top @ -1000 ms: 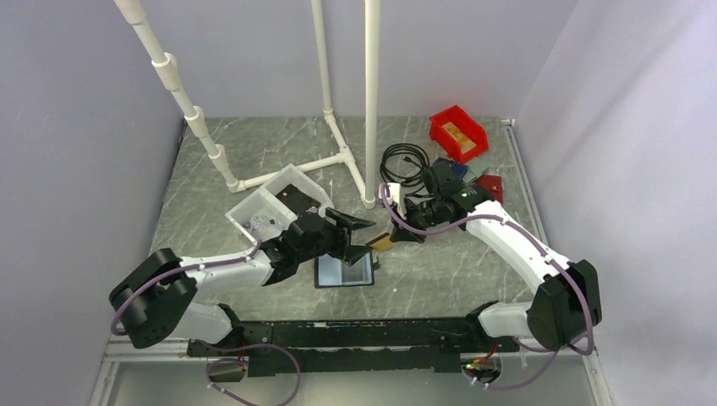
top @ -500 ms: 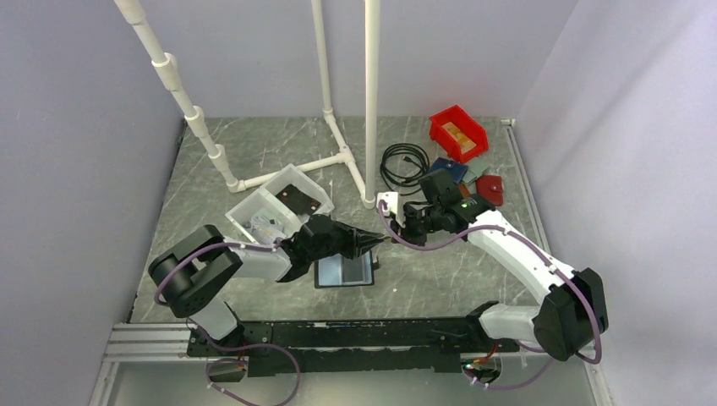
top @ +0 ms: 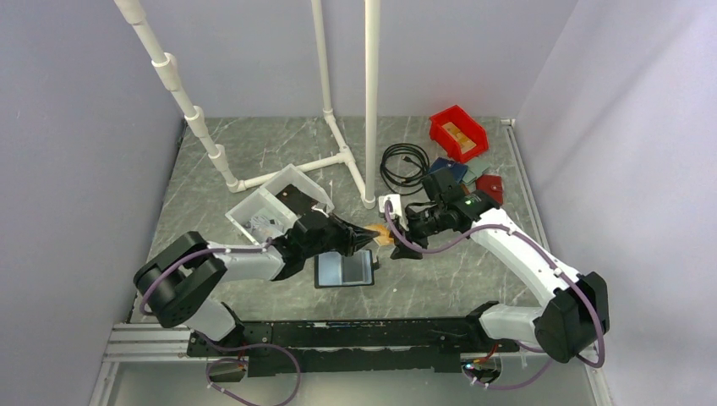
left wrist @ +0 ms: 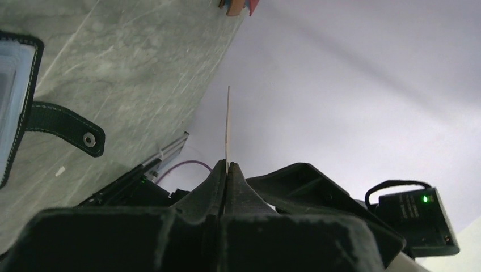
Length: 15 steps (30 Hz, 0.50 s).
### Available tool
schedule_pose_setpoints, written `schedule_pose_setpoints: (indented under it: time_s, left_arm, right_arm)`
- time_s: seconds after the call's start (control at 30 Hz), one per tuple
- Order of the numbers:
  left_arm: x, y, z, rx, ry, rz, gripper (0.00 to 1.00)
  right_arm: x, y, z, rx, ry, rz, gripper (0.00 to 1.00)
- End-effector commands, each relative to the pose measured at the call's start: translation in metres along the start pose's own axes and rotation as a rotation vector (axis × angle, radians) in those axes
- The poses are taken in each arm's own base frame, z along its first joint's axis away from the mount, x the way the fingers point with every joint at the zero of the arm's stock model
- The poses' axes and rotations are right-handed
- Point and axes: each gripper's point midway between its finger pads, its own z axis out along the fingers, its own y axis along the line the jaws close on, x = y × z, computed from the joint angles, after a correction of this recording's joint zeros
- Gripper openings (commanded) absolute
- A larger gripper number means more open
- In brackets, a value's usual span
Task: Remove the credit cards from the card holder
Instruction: Place the credit card in the storage box.
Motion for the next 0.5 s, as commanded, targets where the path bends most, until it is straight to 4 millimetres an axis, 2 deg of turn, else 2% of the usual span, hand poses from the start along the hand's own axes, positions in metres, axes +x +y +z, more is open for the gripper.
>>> schedule_pose_setpoints:
  time_s: [0.0, 0.1, 0.33, 0.47]
  left_arm:
    - [-0.008, -0.001, -0.013, 0.011, -0.055, 0.242, 0.0]
    - [-0.012, -0.003, -0.021, 0.043, -0.085, 0.413, 0.0]
    - [-0.004, -0.015, -0.041, 0.137, -0.078, 0.872, 0.0]
    - [0.003, -0.017, -0.051, 0.184, -0.051, 1.056, 0.0]
  right_arm:
    - [-0.025, 0.007, -0.014, -0.057, -0.091, -0.01, 0.6]
    - [-0.028, 0.008, -0.017, -0.067, -0.113, 0.003, 0.6]
    - [-0.035, 0.01, -0.022, -0.104, -0.158, 0.034, 0.61]
    - [-0.037, 0.01, -0.025, -0.115, -0.178, 0.049, 0.61]
